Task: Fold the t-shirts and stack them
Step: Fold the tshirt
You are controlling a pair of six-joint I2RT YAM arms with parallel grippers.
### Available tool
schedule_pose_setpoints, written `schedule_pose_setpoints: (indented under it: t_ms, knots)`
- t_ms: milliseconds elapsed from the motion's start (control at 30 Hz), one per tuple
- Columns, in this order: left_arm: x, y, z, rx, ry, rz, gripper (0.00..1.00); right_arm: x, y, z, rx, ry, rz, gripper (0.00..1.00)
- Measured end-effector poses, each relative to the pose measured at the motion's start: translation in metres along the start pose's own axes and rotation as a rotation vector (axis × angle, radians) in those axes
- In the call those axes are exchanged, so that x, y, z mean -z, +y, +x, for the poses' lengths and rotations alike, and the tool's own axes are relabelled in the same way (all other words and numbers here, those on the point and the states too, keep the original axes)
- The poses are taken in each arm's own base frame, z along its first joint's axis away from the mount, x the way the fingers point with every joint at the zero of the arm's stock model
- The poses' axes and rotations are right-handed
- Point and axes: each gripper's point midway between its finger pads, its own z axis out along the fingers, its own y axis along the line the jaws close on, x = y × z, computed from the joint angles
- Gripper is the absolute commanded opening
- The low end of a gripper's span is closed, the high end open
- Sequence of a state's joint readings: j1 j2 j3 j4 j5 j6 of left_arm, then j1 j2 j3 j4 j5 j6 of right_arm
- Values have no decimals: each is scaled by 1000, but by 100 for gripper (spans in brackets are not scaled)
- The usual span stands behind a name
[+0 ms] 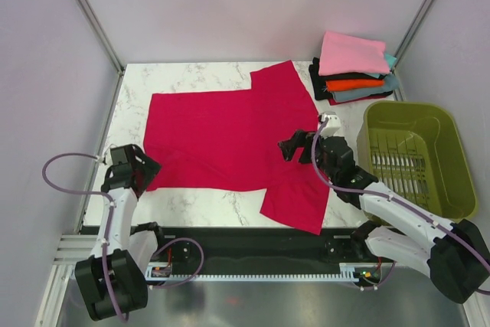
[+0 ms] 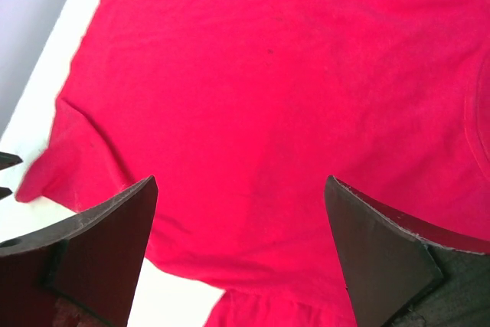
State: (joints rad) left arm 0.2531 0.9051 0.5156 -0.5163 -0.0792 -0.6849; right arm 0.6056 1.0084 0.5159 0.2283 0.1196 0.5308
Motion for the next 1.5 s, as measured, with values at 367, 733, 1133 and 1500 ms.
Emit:
schedule_pose_setpoints:
  t_ms: [367, 733, 1133, 1500]
  knots:
    - [-11, 24, 29, 102, -2, -32, 63, 6, -21, 34, 12, 92, 55, 98]
    - [-29, 23, 27, 168, -36, -28, 2, 4, -30, 46, 19, 124, 89, 98]
    - [7, 18, -5, 186, -184, 9, 3, 40, -85, 80, -58, 224, 379, 98]
    - [21, 8, -16, 191, -209, 49, 5, 93, -91, 152, -107, 462, 502, 98]
